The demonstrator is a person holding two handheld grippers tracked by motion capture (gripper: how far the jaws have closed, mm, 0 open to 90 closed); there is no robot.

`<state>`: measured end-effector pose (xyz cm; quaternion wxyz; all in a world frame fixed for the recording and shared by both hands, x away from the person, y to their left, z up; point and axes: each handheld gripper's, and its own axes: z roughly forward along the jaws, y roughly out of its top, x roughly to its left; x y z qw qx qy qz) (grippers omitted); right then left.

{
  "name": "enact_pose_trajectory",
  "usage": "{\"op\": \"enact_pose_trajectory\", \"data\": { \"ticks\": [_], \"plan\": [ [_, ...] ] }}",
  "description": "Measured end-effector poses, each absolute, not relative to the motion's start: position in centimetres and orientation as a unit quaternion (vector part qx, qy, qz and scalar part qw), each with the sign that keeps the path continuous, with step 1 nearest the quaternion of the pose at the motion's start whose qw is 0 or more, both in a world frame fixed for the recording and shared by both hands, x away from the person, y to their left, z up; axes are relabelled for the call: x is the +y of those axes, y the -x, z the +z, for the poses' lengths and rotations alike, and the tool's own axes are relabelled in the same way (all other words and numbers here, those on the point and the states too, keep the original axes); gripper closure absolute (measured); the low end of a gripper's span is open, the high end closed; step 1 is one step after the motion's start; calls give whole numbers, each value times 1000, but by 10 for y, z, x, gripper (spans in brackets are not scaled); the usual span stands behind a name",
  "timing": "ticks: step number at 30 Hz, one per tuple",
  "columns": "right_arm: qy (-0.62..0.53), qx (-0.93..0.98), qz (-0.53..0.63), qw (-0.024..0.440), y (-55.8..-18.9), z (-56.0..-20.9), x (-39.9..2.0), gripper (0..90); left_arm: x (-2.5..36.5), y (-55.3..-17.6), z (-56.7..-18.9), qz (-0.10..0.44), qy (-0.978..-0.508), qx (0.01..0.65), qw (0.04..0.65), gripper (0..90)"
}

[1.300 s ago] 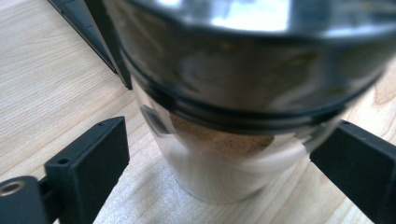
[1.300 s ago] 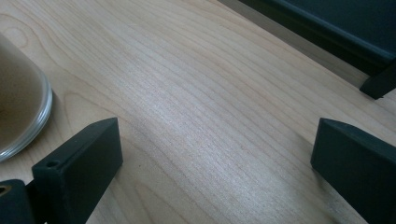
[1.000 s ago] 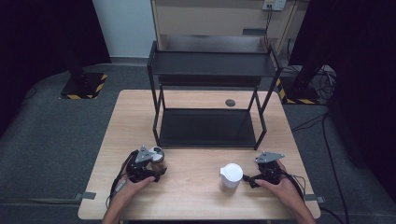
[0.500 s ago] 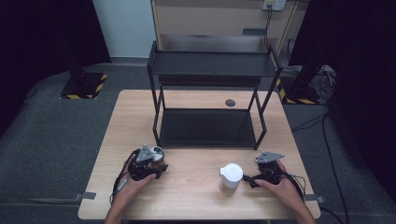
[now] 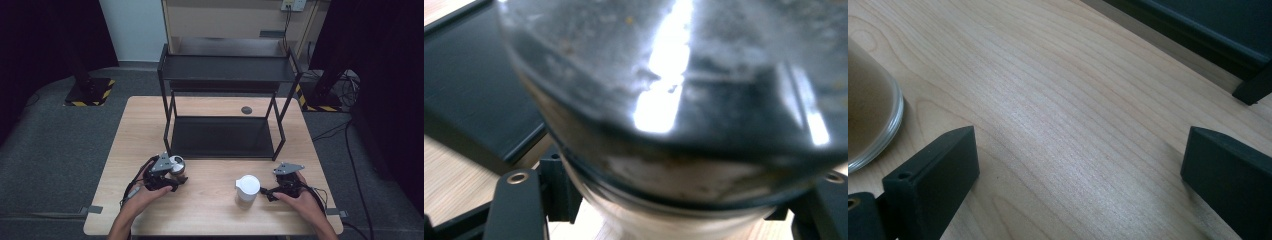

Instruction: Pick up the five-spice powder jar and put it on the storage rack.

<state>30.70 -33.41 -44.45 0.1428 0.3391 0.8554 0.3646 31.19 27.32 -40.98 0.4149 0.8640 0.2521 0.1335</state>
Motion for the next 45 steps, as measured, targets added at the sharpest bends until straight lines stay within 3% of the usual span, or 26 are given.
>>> {"op": "enact_pose_trajectory", "data": {
  "ticks": [45],
  "plan": [
    [-341, 855, 364, 143, -306, -444, -334, 28, 233, -378, -337, 119, -893, 162, 403, 298]
  ]
}}
